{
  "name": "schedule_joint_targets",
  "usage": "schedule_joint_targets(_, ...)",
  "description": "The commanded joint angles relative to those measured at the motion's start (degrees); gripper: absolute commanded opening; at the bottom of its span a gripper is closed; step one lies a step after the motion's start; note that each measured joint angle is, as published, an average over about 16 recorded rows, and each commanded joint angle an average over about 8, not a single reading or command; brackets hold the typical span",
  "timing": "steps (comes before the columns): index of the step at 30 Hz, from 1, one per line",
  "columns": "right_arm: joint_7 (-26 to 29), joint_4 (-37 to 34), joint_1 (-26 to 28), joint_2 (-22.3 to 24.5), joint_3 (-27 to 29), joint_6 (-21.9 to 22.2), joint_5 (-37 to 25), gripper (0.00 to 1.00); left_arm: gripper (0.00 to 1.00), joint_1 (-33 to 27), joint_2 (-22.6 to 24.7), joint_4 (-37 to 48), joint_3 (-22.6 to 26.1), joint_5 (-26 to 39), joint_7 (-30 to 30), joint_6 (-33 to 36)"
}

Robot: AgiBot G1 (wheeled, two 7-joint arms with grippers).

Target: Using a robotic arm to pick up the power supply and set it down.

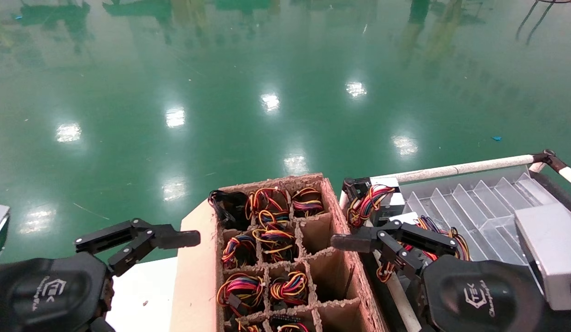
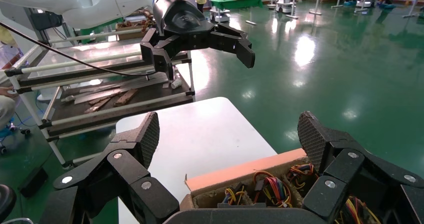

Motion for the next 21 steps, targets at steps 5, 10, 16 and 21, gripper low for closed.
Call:
schedule_joint_targets(5, 0.00, 0.00, 0.00, 0.00, 0.00, 0.00, 0.00, 1.00, 0.03, 0.00, 0.00, 0.00, 0.00, 0.00, 0.00, 0.00)
schedule_joint_targets(10, 0.00, 0.00, 0.00, 0.00, 0.00, 0.00, 0.00, 1.00, 0.00, 0.00, 0.00, 0.00, 0.00, 0.00, 0.00, 0.00)
schedule_joint_targets(16, 0.00, 0.00, 0.00, 0.00, 0.00, 0.00, 0.00, 1.00, 0.00, 0.00, 0.00, 0.00, 0.00, 0.00, 0.00, 0.00)
schedule_joint_targets(21, -0.11, -0.15, 0.12, 0.03, -0.10, 0.35, -0.58, 1.00, 0.00, 0.00, 0.00, 0.00, 0.00, 0.00, 0.00, 0.00)
